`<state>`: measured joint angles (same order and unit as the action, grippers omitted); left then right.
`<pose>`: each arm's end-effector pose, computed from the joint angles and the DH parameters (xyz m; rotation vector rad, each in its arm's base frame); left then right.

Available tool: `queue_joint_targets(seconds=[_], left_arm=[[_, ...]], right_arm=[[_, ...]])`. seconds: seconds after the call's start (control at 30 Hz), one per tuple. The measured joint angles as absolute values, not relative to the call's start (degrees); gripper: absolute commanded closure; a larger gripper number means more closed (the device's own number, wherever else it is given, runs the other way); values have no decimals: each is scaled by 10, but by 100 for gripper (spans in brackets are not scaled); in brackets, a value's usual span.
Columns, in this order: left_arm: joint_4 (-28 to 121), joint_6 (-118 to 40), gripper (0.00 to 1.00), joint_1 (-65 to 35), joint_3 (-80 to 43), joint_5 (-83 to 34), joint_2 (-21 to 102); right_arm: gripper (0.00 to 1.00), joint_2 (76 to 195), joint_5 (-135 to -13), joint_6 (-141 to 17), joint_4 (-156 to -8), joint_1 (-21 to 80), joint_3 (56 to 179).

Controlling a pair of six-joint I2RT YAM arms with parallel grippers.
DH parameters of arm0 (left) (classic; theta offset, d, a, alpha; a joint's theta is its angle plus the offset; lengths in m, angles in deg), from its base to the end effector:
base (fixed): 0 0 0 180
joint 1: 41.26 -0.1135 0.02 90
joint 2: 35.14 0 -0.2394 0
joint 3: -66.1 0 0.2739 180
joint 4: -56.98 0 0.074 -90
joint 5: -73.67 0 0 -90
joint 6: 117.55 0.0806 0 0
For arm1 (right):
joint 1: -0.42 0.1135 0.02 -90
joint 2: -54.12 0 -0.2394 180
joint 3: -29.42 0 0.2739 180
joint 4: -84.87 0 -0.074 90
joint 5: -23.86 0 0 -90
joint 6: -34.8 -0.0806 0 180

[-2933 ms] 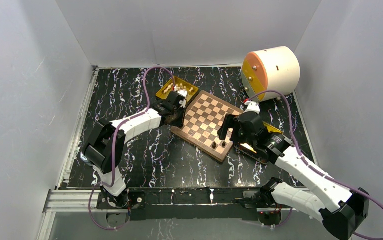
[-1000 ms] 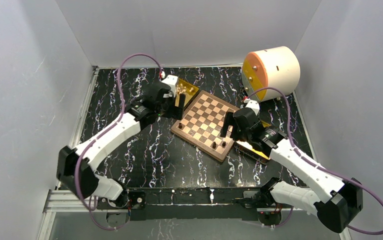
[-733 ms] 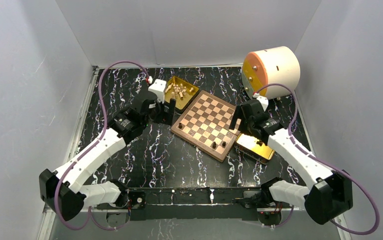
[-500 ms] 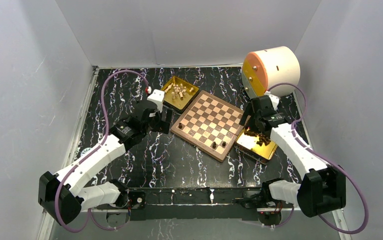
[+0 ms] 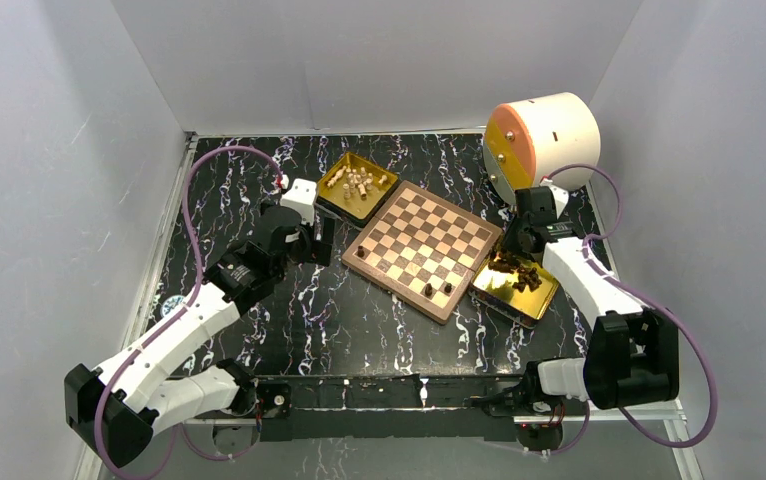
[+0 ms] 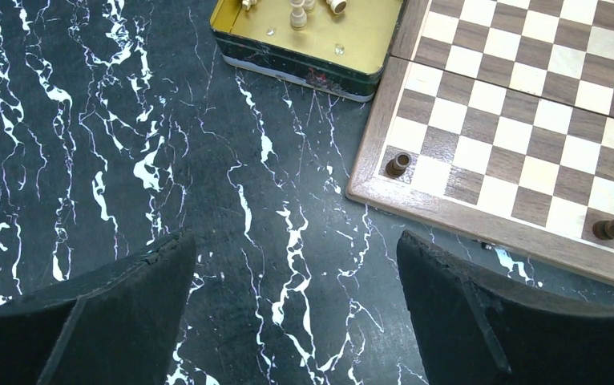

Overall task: Set up the chess pieces on the board
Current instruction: Pick up the chess piece from the storage box.

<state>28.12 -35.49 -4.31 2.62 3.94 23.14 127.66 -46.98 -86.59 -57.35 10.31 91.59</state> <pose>0.2597 -0.1604 0.2819 0.2674 1.9420 -0.1642 0.3187 0.0287 0.1755 0.5867 2.2938 -0.0630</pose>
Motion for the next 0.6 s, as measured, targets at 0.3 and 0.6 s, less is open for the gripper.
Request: queue_joint_targets(seconds=[0.3,0.6], left_arm=[[285,-354,8,-39,35,41,229],[285,-352,8,-39,35,41,229]], right_arm=[[60,1313,-470,-866,-577,97,912],[61,1333,-470,-867,-577,94,912]])
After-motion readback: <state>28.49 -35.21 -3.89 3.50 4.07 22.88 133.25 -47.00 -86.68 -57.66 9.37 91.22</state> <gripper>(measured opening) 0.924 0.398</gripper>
